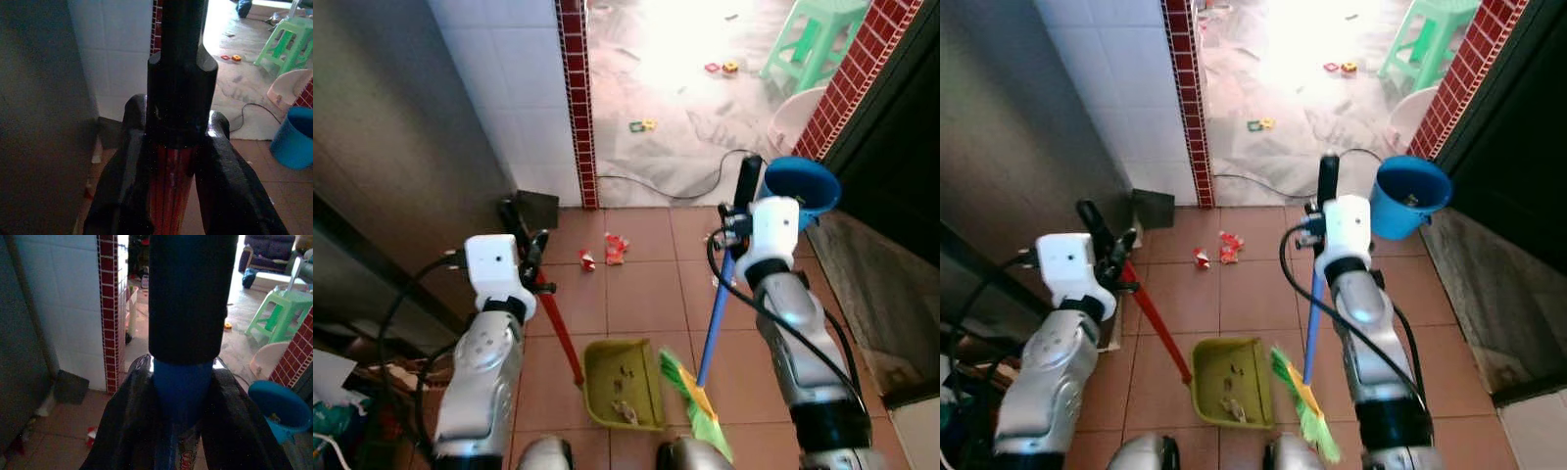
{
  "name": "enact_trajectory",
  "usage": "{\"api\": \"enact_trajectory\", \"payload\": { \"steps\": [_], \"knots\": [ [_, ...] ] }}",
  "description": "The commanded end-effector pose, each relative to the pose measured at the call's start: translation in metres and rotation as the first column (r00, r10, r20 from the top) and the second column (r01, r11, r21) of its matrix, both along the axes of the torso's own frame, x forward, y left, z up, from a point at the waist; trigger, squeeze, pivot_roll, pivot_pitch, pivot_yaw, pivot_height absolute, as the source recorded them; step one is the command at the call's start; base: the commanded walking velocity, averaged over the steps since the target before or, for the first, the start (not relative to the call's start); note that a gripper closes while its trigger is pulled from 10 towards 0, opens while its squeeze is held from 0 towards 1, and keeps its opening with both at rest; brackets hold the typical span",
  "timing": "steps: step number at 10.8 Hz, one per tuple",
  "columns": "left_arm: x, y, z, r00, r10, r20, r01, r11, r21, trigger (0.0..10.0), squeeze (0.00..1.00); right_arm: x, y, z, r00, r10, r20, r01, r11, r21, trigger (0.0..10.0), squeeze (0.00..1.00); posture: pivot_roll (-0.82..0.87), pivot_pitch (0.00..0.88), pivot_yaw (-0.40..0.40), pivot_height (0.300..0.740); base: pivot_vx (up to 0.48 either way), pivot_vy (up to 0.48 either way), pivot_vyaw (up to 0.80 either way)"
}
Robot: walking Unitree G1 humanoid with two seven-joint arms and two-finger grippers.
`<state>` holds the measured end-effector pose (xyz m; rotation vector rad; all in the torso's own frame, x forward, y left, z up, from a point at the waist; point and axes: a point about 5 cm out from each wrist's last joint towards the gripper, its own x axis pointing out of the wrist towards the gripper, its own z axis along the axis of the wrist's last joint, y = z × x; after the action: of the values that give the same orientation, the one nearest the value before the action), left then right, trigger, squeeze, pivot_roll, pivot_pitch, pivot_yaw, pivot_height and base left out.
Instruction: Sweep floor
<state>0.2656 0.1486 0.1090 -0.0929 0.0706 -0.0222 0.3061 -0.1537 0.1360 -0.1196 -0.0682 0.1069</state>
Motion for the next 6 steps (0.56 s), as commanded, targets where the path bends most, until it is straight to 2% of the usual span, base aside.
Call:
{"api": "enact_trajectory", "payload": {
  "steps": [1,3,5,6],
  "knots": [
    [0.001,0.008,0.003,0.999,0.019,0.037,-0.020,0.999,0.025,10.0,0.00,0.002,-0.003,0.004,0.999,-0.013,0.039,0.014,1.000,-0.026,10.0,0.00,-0.05,0.000,0.041,0.740,0.000,0.000,0.00],
    [-0.002,0.018,-0.002,0.999,0.025,0.038,-0.027,0.998,0.051,10.0,0.00,-0.002,-0.009,-0.004,1.000,-0.018,0.026,0.019,0.999,-0.039,10.0,0.00,-0.05,0.000,0.036,0.740,0.000,0.000,0.00],
    [-0.003,0.016,-0.004,0.997,0.055,0.058,-0.055,0.998,-0.006,10.0,0.00,-0.009,-0.014,-0.019,1.000,-0.028,-0.004,0.028,0.998,-0.061,10.0,0.00,-0.05,0.000,0.022,0.740,0.000,0.000,0.00],
    [-0.002,0.014,-0.006,0.997,0.053,0.059,-0.052,0.999,-0.004,10.0,0.00,-0.009,-0.012,-0.020,1.000,-0.020,-0.003,0.020,0.998,-0.063,10.0,0.00,-0.05,0.000,0.021,0.740,0.000,0.000,0.00]
  ]
}}
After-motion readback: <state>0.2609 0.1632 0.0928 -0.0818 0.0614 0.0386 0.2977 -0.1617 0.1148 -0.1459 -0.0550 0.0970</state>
